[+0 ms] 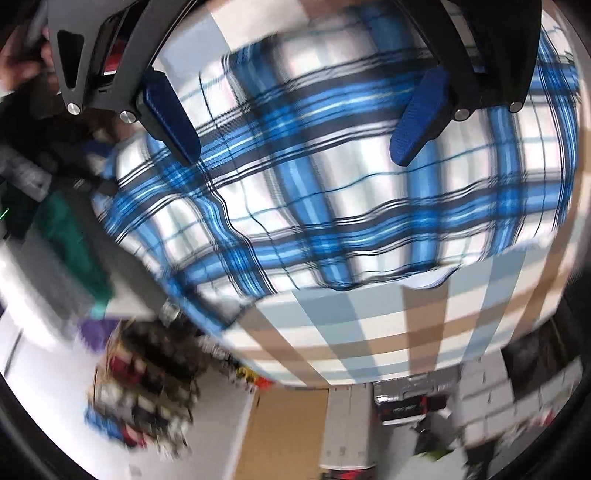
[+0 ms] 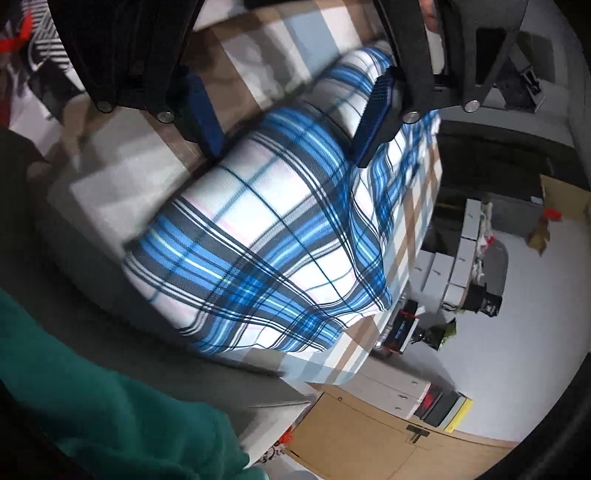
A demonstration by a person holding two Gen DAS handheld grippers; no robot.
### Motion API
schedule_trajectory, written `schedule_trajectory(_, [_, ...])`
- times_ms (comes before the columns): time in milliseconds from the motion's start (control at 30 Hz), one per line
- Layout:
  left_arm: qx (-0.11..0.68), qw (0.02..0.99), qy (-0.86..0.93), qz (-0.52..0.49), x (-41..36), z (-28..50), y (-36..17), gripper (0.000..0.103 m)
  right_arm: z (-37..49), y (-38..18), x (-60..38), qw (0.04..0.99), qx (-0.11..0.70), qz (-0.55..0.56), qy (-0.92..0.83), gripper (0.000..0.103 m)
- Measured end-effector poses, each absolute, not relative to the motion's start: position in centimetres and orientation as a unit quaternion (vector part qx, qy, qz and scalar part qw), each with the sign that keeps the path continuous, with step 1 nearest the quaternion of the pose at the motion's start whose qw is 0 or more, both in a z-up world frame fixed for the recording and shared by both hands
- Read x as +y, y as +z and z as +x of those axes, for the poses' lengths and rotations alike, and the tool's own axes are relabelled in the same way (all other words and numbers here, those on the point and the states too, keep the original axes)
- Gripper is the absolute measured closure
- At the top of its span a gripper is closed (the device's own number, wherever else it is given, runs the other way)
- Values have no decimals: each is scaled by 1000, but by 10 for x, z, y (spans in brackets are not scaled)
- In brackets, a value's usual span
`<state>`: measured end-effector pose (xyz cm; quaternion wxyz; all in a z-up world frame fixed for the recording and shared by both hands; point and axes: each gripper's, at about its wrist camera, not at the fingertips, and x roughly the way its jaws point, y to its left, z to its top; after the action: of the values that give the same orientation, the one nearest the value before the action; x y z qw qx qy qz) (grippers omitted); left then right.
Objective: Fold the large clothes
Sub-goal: 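Grasp the plaid shirt edge with the right gripper and lift it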
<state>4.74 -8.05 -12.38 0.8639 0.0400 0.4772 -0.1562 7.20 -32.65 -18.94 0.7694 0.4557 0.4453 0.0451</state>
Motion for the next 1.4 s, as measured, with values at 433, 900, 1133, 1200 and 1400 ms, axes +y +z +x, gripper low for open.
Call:
schedule_trajectory(433, [522, 840, -88, 118, -116, 81, -166, 0, 98, -173, -303, 850, 420, 319, -14, 61])
schedule_trajectory(900, [508, 847, -104, 120, -116, 76, -165, 0, 101, -177, -302, 844, 414, 340, 36, 72])
schedule_trajectory(1133, [510, 846, -112, 106, -113, 79, -166, 1, 93, -144, -290, 889, 377, 256, 46, 95])
schedule_trajectory(1200, [507, 847, -118, 106, -122, 79, -166, 1, 93, -131, -281, 909, 369, 191, 41, 95])
schedule_trajectory(1400, [506, 835, -213, 44, -154, 88, -154, 1, 106, -76, -296, 931, 355, 86, 10, 96])
